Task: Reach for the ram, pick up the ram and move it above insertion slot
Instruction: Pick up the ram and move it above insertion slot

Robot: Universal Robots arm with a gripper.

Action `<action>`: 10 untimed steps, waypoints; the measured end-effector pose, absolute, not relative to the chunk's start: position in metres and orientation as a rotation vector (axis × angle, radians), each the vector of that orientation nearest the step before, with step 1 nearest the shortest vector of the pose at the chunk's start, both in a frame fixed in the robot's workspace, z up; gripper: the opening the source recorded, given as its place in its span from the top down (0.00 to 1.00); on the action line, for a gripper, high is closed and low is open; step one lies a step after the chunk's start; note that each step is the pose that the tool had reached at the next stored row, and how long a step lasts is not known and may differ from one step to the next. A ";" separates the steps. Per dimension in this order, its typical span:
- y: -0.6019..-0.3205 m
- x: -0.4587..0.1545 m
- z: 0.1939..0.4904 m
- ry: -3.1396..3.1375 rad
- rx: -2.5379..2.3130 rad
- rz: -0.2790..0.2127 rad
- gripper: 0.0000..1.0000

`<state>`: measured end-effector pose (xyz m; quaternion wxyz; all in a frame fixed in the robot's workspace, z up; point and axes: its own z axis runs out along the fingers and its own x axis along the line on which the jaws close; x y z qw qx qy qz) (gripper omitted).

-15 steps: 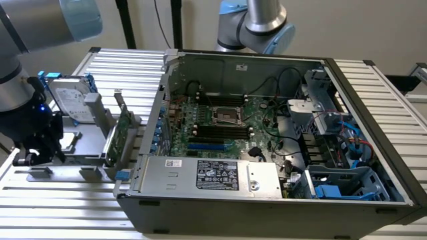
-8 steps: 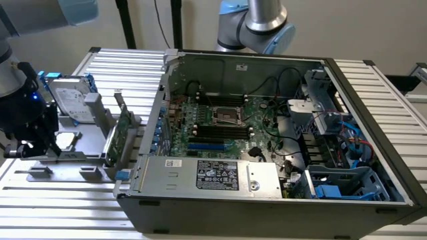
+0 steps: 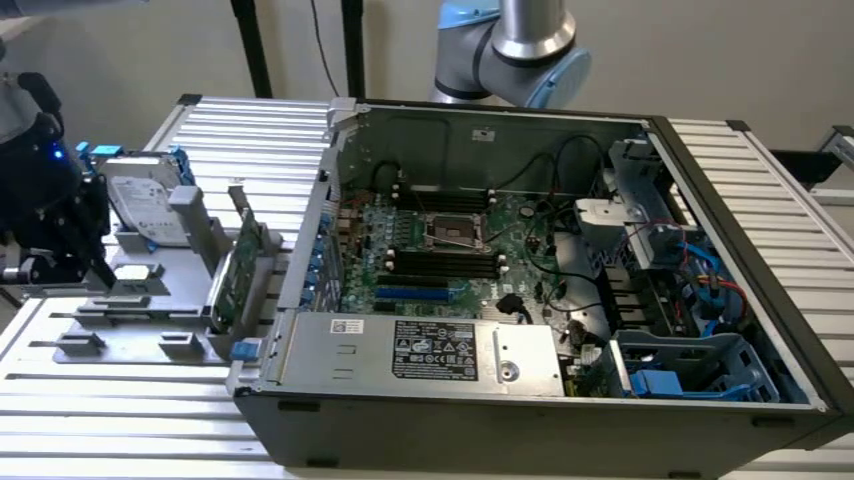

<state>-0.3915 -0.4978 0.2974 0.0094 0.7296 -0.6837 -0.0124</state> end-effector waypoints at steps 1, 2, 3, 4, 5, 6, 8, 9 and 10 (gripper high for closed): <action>-0.496 -0.391 0.301 -2.135 2.278 -0.039 0.87; -0.495 -0.390 0.305 -2.135 2.278 -0.039 0.87; -0.494 -0.389 0.309 -2.135 2.278 -0.039 0.87; -0.492 -0.388 0.313 -2.135 2.278 -0.039 0.87; -0.491 -0.387 0.317 -2.135 2.278 -0.039 0.87; -0.490 -0.386 0.320 -2.135 2.278 -0.039 0.87; -0.487 -0.385 0.328 -2.135 2.278 -0.039 0.87; -0.485 -0.384 0.332 -2.135 2.278 -0.039 0.87; -0.484 -0.383 0.335 -2.135 2.278 -0.039 0.87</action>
